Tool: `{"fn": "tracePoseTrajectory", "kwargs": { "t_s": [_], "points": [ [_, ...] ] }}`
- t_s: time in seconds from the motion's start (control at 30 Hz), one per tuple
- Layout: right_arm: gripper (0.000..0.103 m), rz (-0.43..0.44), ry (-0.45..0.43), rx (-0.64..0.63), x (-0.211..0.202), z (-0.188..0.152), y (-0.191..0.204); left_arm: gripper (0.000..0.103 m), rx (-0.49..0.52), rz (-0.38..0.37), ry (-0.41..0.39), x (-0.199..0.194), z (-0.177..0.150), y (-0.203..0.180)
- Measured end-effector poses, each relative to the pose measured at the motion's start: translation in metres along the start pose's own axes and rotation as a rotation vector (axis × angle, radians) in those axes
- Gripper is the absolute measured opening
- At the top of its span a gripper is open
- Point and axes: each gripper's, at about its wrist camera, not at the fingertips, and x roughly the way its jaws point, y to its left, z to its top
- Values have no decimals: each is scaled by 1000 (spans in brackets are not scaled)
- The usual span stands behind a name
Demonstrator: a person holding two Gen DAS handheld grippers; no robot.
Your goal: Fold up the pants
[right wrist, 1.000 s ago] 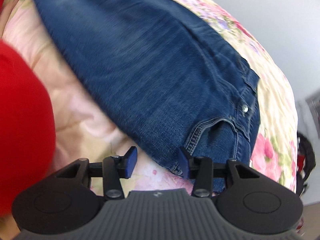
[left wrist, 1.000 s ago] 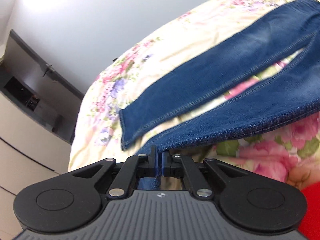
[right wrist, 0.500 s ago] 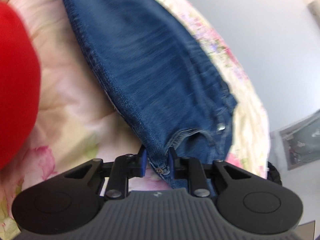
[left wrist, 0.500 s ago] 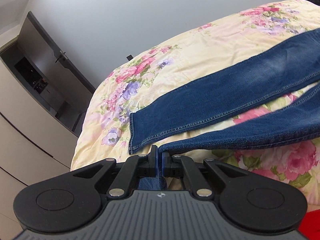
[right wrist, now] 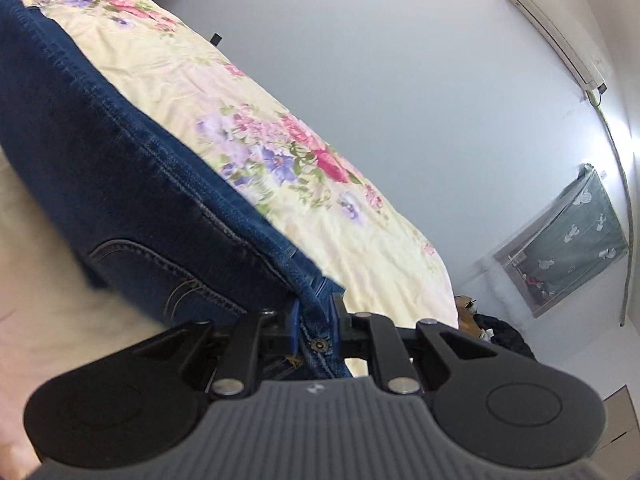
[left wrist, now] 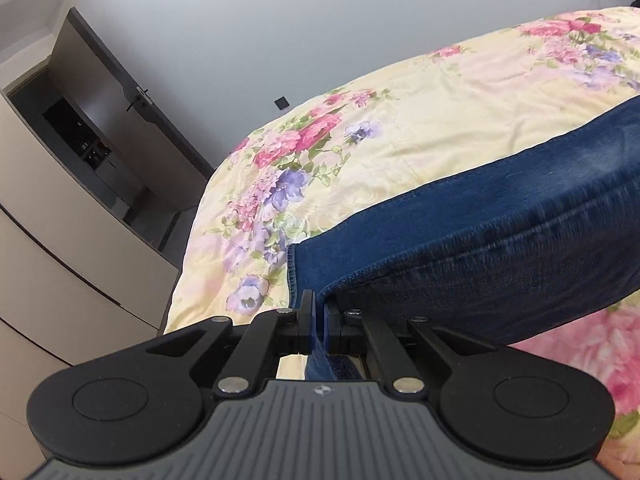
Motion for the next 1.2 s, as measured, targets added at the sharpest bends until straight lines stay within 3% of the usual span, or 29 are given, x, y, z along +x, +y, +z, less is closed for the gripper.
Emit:
{"fn": "tracePoseTrajectory", "kwargs": {
  "t_s": [0.17, 0.37, 0.57, 0.73, 0.83, 0.87, 0.9, 0.93, 0.97, 1.0, 1.13, 1.2],
  "points": [
    [8, -17, 49, -35, 77, 38, 7, 3, 33, 18, 26, 52, 36, -12],
    [8, -45, 107, -46, 176, 59, 19, 3, 55, 16, 55, 123, 78, -35],
    [8, -35, 162, -49, 244, 66, 40, 3, 110, 3, 115, 188, 89, -61],
    [8, -25, 197, -38, 277, 60, 54, 6, 97, -16, 136, 218, 84, -69],
    [13, -36, 213, -21, 285, 57, 61, 24, 102, 1, 135, 222, 79, -70],
    [15, -43, 218, -9, 286, 58, 61, 38, 102, 12, 127, 222, 79, -69],
    [23, -49, 223, 5, 284, 58, 61, 59, 90, 17, 116, 221, 80, -66],
    [33, -58, 225, 26, 282, 60, 60, 69, 69, 7, 106, 217, 79, -61],
    [57, -70, 217, 48, 277, 63, 58, 78, 34, -15, 91, 211, 81, -54],
    [68, -75, 199, 67, 269, 66, 57, 78, 5, -39, 77, 204, 83, -47],
    [71, -64, 180, 140, 235, 84, 57, 78, -51, -119, 37, 172, 87, -22],
    [71, -17, 192, 214, 216, 88, 61, 78, -54, -155, 20, 154, 82, -14]
  ]
}}
